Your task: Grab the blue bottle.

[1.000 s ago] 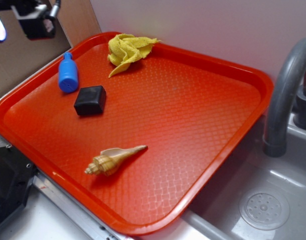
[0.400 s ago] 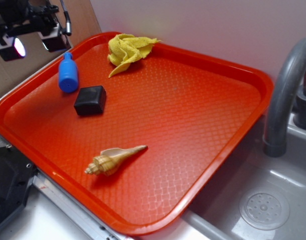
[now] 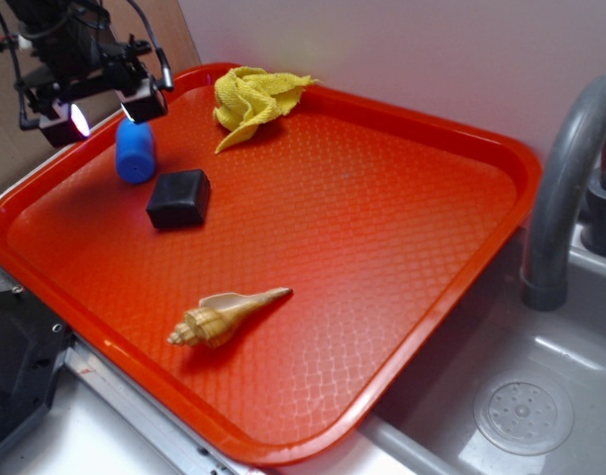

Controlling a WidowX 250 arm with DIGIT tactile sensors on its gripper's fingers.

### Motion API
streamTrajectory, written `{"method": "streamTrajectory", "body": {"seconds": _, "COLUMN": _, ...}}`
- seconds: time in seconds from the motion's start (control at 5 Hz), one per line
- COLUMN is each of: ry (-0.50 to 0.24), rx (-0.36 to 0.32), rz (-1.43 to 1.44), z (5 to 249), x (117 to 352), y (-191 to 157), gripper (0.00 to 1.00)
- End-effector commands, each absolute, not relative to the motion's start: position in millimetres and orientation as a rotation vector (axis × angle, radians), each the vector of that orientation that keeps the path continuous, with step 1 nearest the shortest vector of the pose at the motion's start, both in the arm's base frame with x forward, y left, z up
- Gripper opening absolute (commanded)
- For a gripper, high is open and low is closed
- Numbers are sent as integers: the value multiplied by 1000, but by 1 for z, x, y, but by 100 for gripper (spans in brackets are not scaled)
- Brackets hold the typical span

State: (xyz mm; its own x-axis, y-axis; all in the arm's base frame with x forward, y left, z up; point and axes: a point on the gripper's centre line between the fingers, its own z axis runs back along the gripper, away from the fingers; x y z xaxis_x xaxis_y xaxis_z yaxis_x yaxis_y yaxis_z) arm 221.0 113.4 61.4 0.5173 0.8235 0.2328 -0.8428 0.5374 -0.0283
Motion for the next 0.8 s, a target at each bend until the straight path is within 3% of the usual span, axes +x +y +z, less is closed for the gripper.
{"method": "streamTrajectory", "body": {"seconds": 0.0, "ry": -203, "rx": 139, "rz": 1028, "z": 38, "x": 223, "y": 131, "gripper": 100}}
{"method": "streamTrajectory", "body": {"seconds": 0.2, "ry": -176, "rx": 155, "rz": 1007, "z": 25, "x": 226, "y": 131, "gripper": 100}}
{"method": "streamTrajectory", "body": {"seconds": 0.4, "ry": -184, "rx": 162, "rz": 974, "z": 21, "x": 226, "y": 128, "gripper": 7}}
{"method": "streamTrajectory", "body": {"seconds": 0.6, "ry": -186, "rx": 160, "rz": 955, "z": 22, "x": 224, "y": 128, "gripper": 0}}
